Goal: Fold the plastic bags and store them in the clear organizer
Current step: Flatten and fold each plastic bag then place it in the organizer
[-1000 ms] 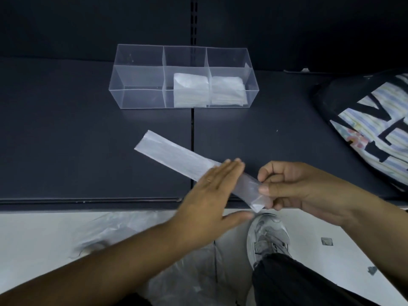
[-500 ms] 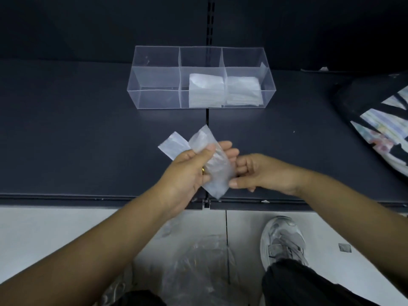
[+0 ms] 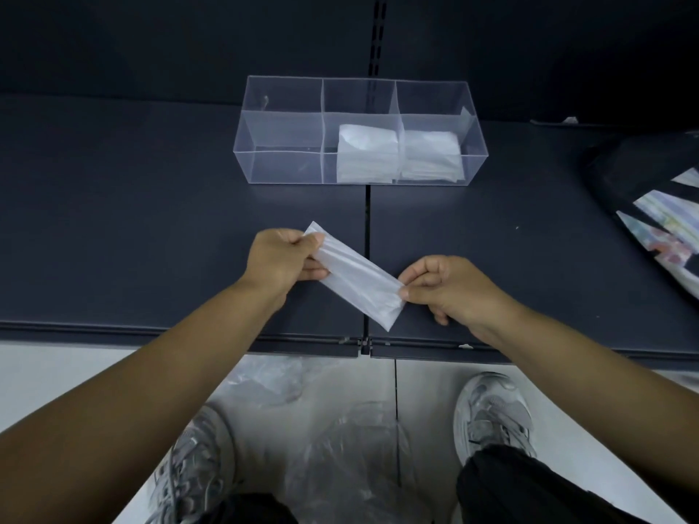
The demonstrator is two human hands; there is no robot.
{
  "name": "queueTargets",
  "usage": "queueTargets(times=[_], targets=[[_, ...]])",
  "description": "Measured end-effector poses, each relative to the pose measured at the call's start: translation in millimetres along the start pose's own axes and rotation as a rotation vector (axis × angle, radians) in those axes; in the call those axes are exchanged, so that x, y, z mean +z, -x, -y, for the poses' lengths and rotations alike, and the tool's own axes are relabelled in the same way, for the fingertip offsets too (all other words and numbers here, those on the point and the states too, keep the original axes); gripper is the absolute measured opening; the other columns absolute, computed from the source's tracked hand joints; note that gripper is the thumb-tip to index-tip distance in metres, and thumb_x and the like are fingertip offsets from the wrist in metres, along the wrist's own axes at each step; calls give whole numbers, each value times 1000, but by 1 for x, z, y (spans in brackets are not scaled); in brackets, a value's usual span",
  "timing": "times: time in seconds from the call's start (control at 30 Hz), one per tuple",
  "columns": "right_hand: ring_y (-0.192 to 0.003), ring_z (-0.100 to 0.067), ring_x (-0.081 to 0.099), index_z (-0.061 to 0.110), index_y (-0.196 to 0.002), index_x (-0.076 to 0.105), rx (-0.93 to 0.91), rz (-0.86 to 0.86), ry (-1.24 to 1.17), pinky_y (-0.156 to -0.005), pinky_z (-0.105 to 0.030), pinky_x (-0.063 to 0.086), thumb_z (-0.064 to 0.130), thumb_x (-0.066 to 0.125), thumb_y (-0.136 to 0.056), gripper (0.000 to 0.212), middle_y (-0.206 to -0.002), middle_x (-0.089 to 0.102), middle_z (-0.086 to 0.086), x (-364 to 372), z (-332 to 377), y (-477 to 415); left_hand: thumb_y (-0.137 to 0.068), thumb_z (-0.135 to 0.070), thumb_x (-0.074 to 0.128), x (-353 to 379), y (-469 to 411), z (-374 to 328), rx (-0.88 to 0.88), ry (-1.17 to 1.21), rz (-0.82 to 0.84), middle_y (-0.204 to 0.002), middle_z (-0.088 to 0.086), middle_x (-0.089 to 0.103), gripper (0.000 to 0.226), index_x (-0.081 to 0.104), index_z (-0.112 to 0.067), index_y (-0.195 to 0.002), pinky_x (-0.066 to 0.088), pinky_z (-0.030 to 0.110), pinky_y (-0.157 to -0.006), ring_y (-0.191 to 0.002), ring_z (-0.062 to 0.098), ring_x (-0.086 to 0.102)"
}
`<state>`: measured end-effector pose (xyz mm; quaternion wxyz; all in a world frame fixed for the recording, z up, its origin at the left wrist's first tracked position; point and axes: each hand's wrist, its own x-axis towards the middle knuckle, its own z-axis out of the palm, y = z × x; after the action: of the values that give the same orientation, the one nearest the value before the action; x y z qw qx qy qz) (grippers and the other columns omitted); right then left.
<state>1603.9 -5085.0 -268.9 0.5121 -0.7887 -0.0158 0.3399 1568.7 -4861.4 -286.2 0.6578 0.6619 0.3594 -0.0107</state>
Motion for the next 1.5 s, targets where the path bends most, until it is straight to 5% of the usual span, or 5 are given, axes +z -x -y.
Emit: queueTargets(times=[0.27,0.37,0.73,1.27,1.5], targets=[[-33,-6,37,9,-79,65,37,-8,45,-33,-17,31,0,74,-77,13,-60,68,2,1,4,-5,-90,-8,59,-10,26,1,695,-604,-297,-92,2,63,14,67,-10,-102,49,27,-78,-81,21,64],[-34,-7,36,9,-79,65,52,-8,60,-34,-18,31,0,75,-76,13,-64,66,-4,1,8,-5,-89,-27,55,12,63,23,1006,-825,71,-118,10,62,39,61,-7,-121,35,21,-98,-108,24,57],[-42,-7,43,13,-99,67,135,146,-84,-43,-20,41,10,70,-83,17,-81,71,-5,-11,25,25,-88,-12,59,17,83,52,1078,-819,205,-117,9,69,33,66,-4,-120,46,23,-94,-104,21,67],[-42,-4,48,11,-75,69,-214,40,213,-53,-12,44,16,75,-82,10,-51,63,10,16,14,-15,-102,-20,45,9,55,11,58,102,236,-88,6,71,23,66,-10,-102,57,22,-60,-75,15,72],[-35,-2,45,13,-70,67,-157,-47,254,-42,-12,36,13,72,-83,14,-42,57,10,25,20,-29,-94,-17,53,3,48,23,938,-753,-136,-102,9,62,23,66,-6,-109,49,34,-80,-90,25,60]])
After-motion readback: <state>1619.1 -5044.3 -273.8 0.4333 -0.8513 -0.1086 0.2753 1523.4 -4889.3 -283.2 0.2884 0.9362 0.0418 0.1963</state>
